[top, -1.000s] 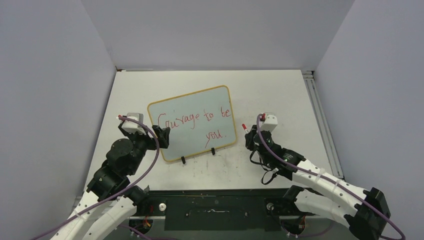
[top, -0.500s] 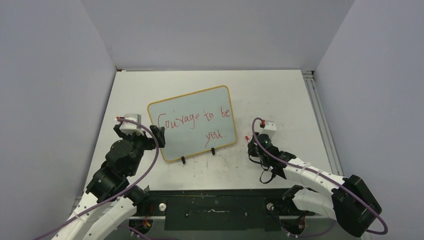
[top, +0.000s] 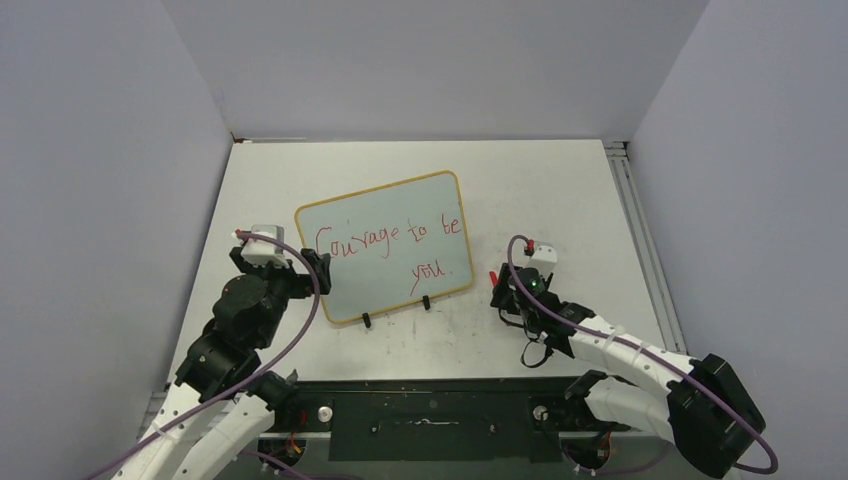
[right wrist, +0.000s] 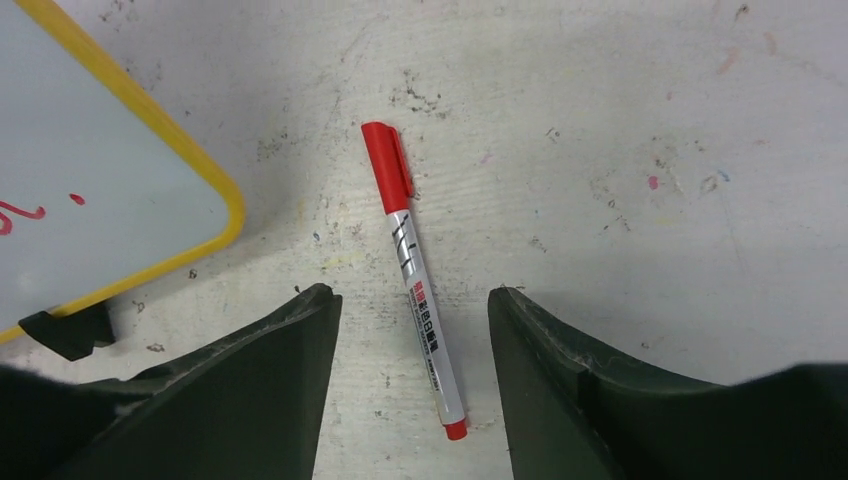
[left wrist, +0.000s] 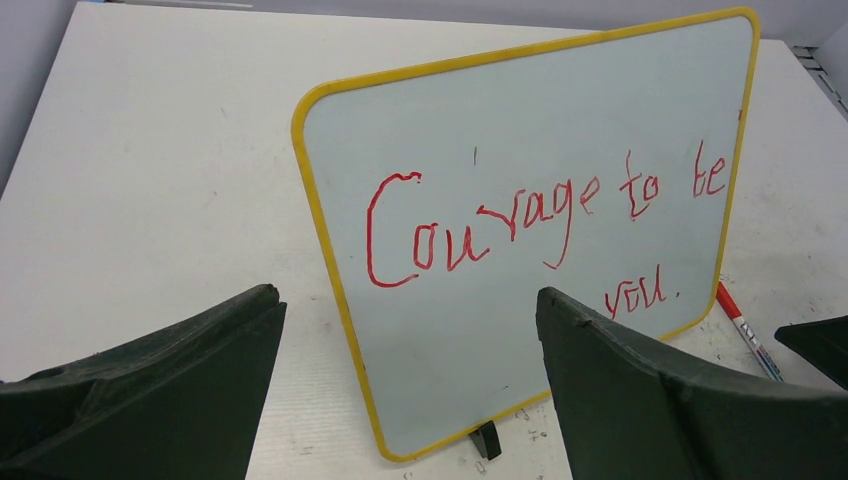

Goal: Write a sentence on the whiteboard
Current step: Put down the whiteboard marker at the center of the board, then reset both arms

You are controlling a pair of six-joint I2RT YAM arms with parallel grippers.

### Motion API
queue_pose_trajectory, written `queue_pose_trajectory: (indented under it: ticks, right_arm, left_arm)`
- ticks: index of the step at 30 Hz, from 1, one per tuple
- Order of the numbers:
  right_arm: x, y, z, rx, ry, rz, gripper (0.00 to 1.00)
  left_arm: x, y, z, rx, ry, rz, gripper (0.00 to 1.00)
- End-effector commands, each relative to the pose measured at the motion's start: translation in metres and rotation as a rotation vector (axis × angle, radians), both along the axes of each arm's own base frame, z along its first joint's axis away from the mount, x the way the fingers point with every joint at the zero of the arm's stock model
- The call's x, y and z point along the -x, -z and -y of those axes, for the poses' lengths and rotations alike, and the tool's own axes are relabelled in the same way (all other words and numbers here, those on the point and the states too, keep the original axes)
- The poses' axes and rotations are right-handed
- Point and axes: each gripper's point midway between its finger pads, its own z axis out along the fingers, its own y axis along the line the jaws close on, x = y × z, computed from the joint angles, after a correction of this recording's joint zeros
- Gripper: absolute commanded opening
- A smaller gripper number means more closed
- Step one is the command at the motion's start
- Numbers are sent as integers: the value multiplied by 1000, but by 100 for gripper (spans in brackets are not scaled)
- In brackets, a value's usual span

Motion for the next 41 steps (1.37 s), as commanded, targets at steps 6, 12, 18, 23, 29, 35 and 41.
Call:
queue_pose_trajectory:
  ticks: [6,12,18,23,29,35,41]
  right_arm:
    - [-21,-74,9,22,42,135,88]
    - [-28,-129,24,90,30,218,92]
    - [-25,-191,58,119,71,347,90]
    - [-10,-228,78,121,87,511,90]
    - [3,-243,93,82,151,601,90]
    - [3,-242,94,83,156,594,90]
    - [3,-241,94,82,158,589,90]
  left_arm:
    - [-8,-4,2,36,-10,-5,96]
    - [-26,3,-17,59,-93,-70,96]
    - [-30,-8,-51,112,-207,-32,96]
    - [-16,-29,-81,105,-350,53,96]
    - [1,-35,-104,78,-460,83,96]
    - [4,-38,-103,81,-448,104,96]
    - [6,-41,-101,85,-434,114,96]
